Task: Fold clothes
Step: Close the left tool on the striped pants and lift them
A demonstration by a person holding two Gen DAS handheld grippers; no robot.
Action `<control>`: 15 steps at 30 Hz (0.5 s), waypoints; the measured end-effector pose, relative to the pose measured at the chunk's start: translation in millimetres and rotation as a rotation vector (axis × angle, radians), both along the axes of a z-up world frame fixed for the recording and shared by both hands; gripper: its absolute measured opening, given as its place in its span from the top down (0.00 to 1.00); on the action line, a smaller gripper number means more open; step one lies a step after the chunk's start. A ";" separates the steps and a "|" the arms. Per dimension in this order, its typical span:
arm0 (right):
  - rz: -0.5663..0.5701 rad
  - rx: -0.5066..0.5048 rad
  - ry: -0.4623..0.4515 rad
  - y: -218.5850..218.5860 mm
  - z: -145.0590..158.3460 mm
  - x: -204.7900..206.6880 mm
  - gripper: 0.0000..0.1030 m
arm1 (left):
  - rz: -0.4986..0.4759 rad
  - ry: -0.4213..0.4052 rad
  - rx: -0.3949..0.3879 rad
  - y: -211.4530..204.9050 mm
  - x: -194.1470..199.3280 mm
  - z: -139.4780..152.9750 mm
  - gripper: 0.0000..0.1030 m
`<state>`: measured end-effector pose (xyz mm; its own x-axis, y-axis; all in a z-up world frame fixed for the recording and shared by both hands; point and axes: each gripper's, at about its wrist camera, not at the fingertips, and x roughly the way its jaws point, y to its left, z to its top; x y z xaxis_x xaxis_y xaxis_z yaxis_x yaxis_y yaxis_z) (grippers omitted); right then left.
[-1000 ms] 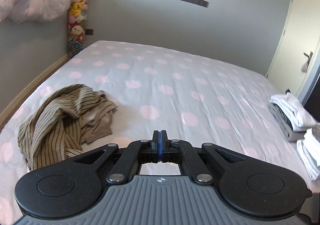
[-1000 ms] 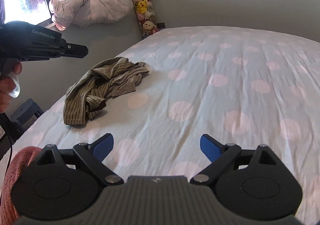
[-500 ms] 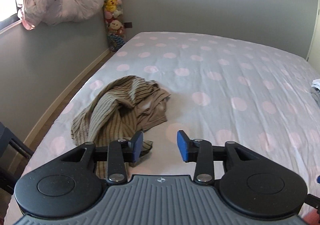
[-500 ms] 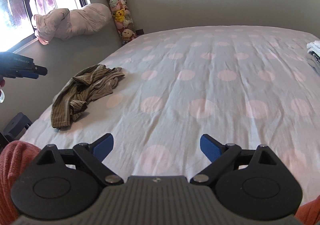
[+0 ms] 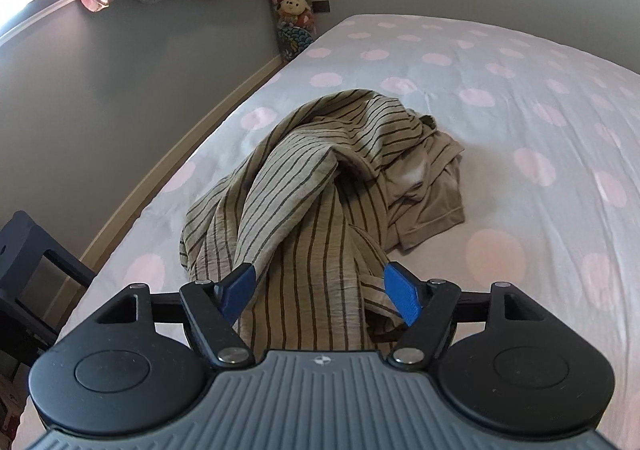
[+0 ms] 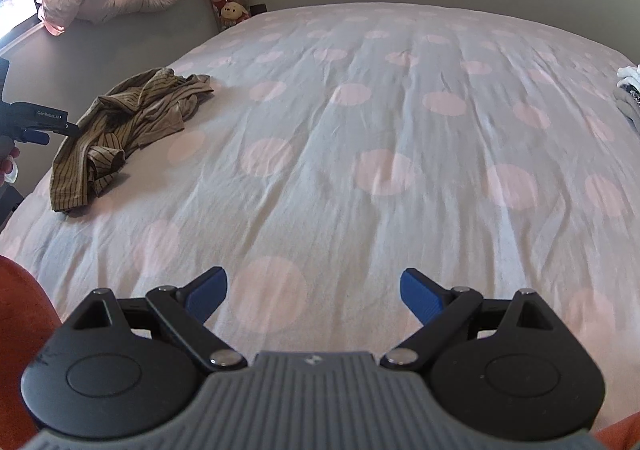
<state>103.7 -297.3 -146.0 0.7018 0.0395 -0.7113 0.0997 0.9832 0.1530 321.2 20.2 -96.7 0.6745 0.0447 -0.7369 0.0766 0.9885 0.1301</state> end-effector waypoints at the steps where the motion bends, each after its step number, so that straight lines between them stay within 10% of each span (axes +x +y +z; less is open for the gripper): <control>1: 0.004 -0.003 0.012 1.8 -2.8 4.7 0.08 | 0.009 0.001 -0.004 2.8 6.8 -4.8 0.29; 8: 0.045 -0.042 0.070 16.9 -15.9 29.4 0.08 | 0.060 0.057 -0.058 17.5 46.4 -34.3 0.30; 12: 0.066 -0.085 0.094 25.2 -19.5 38.9 0.08 | 0.082 0.104 -0.139 26.0 56.6 -43.4 0.81; 15: 0.076 -0.095 0.101 27.7 -19.1 41.8 0.08 | 0.072 0.075 -0.149 24.6 52.6 -35.8 0.96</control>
